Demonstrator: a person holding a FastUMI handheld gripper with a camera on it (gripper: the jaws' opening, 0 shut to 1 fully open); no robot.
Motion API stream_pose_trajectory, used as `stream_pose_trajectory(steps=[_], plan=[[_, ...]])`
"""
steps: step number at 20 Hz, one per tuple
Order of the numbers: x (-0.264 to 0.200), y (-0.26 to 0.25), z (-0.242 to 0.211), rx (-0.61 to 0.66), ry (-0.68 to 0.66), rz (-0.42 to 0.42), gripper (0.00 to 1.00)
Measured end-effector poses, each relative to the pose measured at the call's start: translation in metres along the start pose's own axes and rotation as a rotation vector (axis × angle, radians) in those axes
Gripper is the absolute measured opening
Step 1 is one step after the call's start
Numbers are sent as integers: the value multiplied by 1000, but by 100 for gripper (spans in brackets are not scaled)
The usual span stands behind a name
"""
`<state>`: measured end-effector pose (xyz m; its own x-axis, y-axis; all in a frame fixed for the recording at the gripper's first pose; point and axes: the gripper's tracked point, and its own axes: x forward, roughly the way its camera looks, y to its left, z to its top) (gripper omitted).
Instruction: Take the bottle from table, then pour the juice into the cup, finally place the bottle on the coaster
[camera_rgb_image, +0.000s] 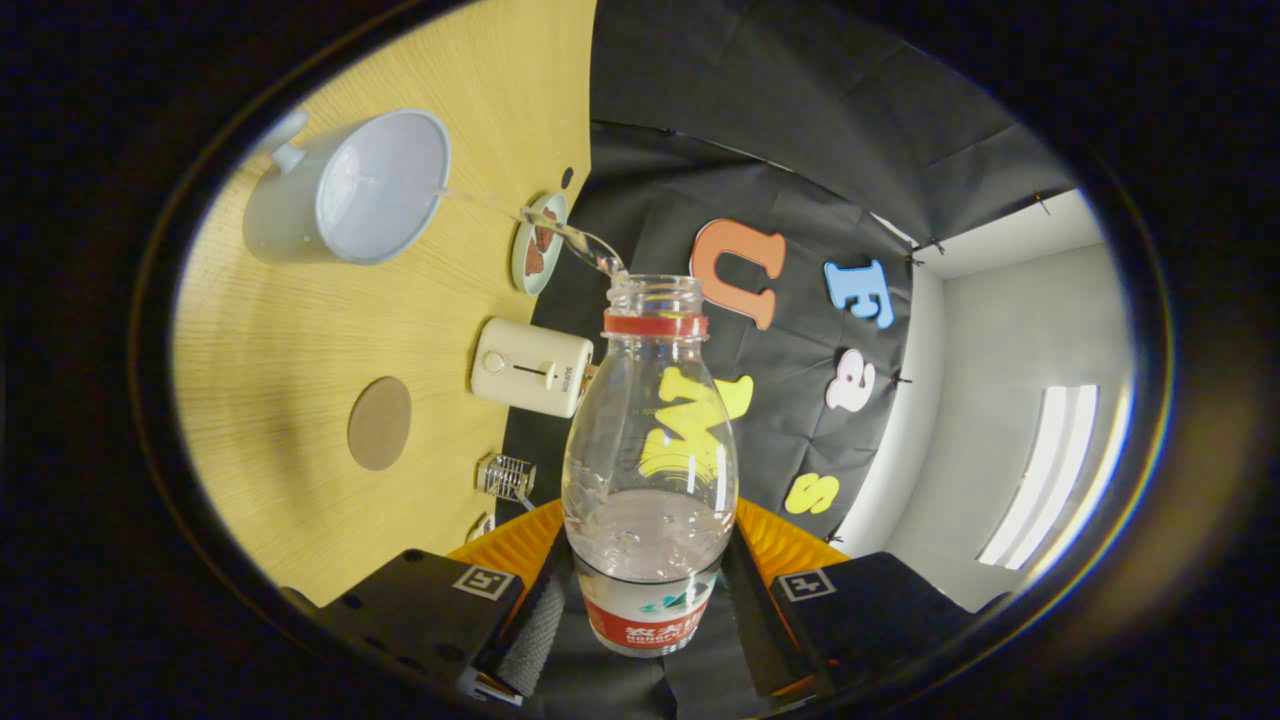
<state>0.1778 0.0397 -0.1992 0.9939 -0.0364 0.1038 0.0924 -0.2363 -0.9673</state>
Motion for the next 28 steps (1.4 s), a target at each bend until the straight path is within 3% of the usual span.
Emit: stream_pose_trajectory(steps=[28], plan=[[9,-1,3,-96,10,-36,80]])
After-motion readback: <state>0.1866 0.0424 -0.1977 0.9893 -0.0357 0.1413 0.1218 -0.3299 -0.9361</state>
